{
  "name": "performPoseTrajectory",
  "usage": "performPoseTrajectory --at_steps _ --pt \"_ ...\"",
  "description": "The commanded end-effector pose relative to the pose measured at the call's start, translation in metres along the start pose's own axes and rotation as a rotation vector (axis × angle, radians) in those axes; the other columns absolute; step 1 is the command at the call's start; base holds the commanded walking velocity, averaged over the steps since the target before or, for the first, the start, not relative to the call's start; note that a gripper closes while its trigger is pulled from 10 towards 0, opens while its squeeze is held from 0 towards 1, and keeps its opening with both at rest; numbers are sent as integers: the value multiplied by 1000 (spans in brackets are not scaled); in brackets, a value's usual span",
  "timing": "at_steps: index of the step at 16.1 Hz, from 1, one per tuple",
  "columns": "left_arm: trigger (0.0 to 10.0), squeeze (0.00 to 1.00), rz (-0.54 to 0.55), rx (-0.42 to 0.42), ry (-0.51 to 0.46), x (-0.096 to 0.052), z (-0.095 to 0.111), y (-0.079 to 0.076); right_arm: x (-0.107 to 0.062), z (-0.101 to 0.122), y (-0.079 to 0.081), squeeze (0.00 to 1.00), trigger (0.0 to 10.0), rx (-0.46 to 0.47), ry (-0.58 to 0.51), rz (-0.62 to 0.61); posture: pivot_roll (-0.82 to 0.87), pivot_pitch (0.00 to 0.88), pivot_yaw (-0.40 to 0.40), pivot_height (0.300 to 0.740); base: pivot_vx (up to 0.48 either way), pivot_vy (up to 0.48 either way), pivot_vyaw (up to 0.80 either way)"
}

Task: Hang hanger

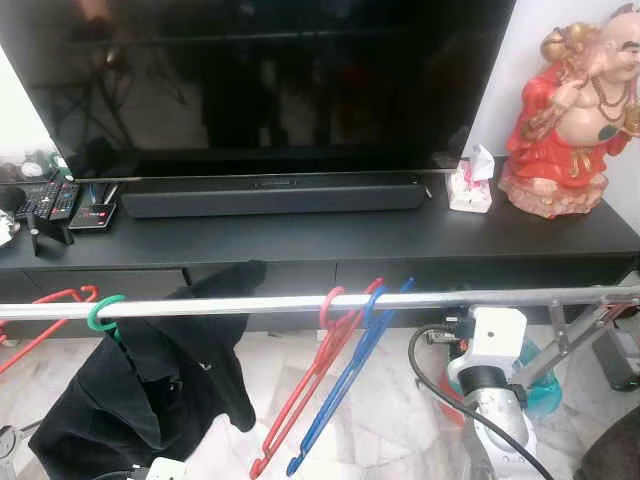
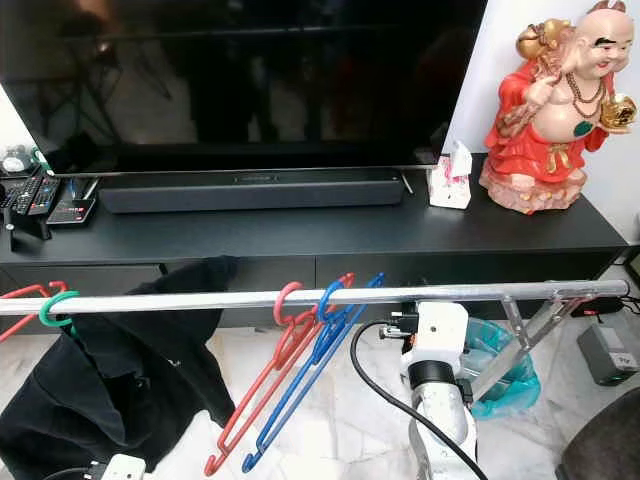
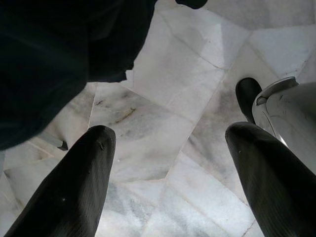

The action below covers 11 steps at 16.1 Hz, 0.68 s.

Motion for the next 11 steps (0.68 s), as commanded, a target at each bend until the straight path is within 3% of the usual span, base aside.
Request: performPoseTrajectory --at_steps 1,3,8,11 --pt "10000 0 5 10 9 -1 -4 2 6 7 7 0 10000 1 -20 28 -28 0 4 740 0 0 0" --pt "10000 0 6 8 9 -1 -4 1 5 -7 -6 0 10000 20 35 -44 -18 0 1 740 0 0 0" --pt "10000 0 4 13 11 -1 -5 2 -4 -39 -20 0 10000 -30 173 -93 -22 0 5 740 0 0 0" --pt "10000 0 7 12 10 -1 -5 2 -4 -47 -27 0 10000 -43 194 -144 -22 0 5 740 0 0 0"
Point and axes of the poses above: a point about 5 cm out from each wrist's last joint towards the gripper, its own x axis pointing out of the wrist towards the gripper, its own z axis along the axis of the wrist's last joint, y = z × x, the point moved 3 cm from there along x, pointing out of the wrist towards the gripper, and after that the axes turned 15 degrees about x, right-handed, at the moved point
